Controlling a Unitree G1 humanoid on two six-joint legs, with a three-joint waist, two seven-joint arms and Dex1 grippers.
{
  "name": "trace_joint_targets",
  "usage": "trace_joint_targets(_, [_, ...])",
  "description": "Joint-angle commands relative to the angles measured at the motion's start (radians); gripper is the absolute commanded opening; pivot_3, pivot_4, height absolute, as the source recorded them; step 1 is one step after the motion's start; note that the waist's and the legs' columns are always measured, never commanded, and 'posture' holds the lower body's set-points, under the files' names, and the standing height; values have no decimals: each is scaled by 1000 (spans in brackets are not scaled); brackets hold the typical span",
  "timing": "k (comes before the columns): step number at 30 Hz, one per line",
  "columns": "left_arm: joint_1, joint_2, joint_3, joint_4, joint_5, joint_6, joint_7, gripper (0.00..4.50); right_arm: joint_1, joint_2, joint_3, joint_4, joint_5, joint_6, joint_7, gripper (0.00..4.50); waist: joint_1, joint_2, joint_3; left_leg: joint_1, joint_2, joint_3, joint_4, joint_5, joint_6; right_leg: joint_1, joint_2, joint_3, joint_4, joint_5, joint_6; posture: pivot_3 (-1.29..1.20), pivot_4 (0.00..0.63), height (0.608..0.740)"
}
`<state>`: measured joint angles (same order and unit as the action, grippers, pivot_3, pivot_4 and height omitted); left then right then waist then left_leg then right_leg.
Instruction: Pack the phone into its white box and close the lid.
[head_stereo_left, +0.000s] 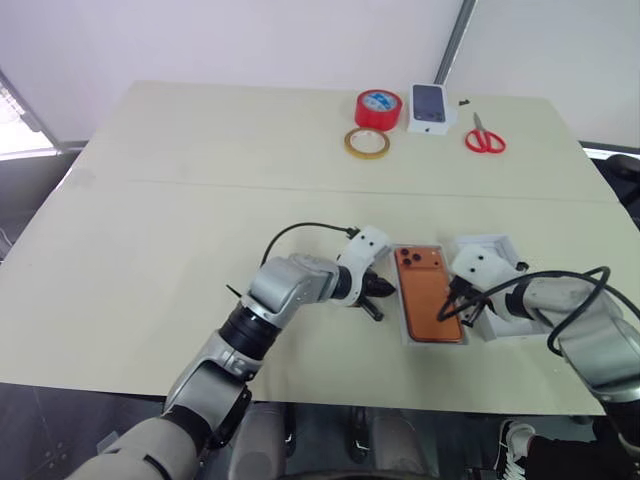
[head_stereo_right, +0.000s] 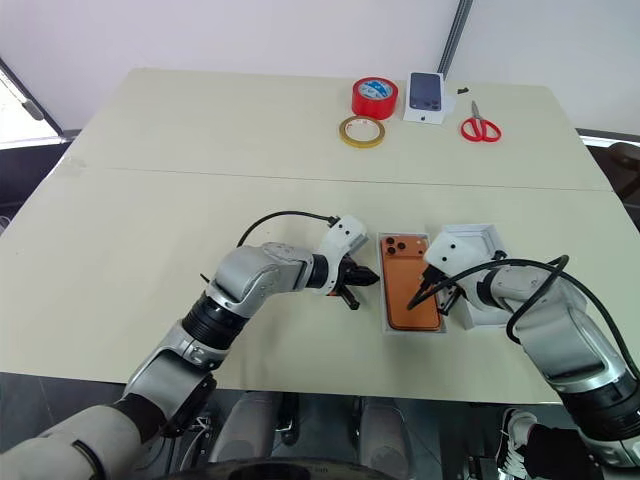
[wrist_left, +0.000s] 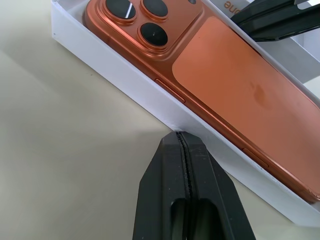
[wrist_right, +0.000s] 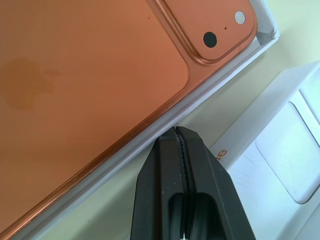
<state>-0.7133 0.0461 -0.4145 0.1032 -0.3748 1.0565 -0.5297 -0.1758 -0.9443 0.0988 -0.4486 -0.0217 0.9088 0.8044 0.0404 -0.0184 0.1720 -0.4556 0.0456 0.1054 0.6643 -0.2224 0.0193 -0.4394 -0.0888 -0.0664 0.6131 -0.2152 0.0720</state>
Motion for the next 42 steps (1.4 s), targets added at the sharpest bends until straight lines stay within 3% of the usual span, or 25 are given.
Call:
trace_joint_targets(1, [-10,-5,0,-74,-24,12,-42,21,-5,-49,-75,-35,38,-33,36,0,-1,0,0,0,0,0,0,0,0,0,0,0,0,0,0,0,150,740])
trace_joint_targets(6, [10,65,54,-151,-41,44,-61,21,3,-136,-184,-40,117,14,123,0,-3,1,0,-1,1,0,0,0,0,-2,1,0,1,0,0,0,150,740])
trace_joint_targets(8, [26,112,94,-179,-45,33,-65,21,-38,-141,-238,-36,204,136,161,0,-5,1,0,-1,1,0,0,0,0,-2,1,0,1,0,0,0,150,740])
trace_joint_targets(11, [73,190,117,-232,-26,-53,-92,0,-93,-119,-275,-32,284,309,146,862,-15,1,0,0,2,0,0,0,0,-2,2,0,2,0,0,0,150,740])
trace_joint_targets(16, [215,334,112,-388,-40,-277,-247,0,-151,-52,-287,-30,317,533,33,3360,-16,2,0,-1,2,0,0,0,0,-2,1,0,2,0,0,0,150,740])
trace_joint_targets(20, [310,415,113,-471,-30,-442,-347,0,-195,14,-290,-15,333,667,-46,3360,-14,3,0,-1,1,1,1,0,0,-2,-1,0,2,0,-1,0,150,740])
trace_joint_targets(26, [375,460,156,-513,-81,-523,-431,0,-192,81,-251,2,316,706,-176,3360,-15,3,0,-2,1,1,1,0,0,-3,-1,0,1,0,-1,0,150,740])
trace_joint_targets(29, [386,482,166,-525,-88,-542,-462,0,-194,128,-242,15,302,706,-249,2524,-24,3,0,-2,1,1,1,0,0,-3,0,0,1,0,-1,0,150,740])
trace_joint_targets(34, [395,498,160,-503,-46,-577,-451,0,-203,175,-252,7,326,706,-311,35,-29,4,0,-3,1,0,1,0,0,-3,1,0,2,0,0,0,150,740])
trace_joint_targets(38, [409,493,174,-490,-35,-588,-426,0,-230,190,-287,16,334,706,-348,35,-29,4,0,-2,1,0,1,0,0,-3,1,0,2,0,0,0,150,740])
trace_joint_targets(42, [439,489,234,-452,-19,-606,-360,0,-375,248,-426,47,405,706,-348,35,-35,5,0,-2,2,1,1,0,0,-4,2,1,3,1,0,0,150,740])
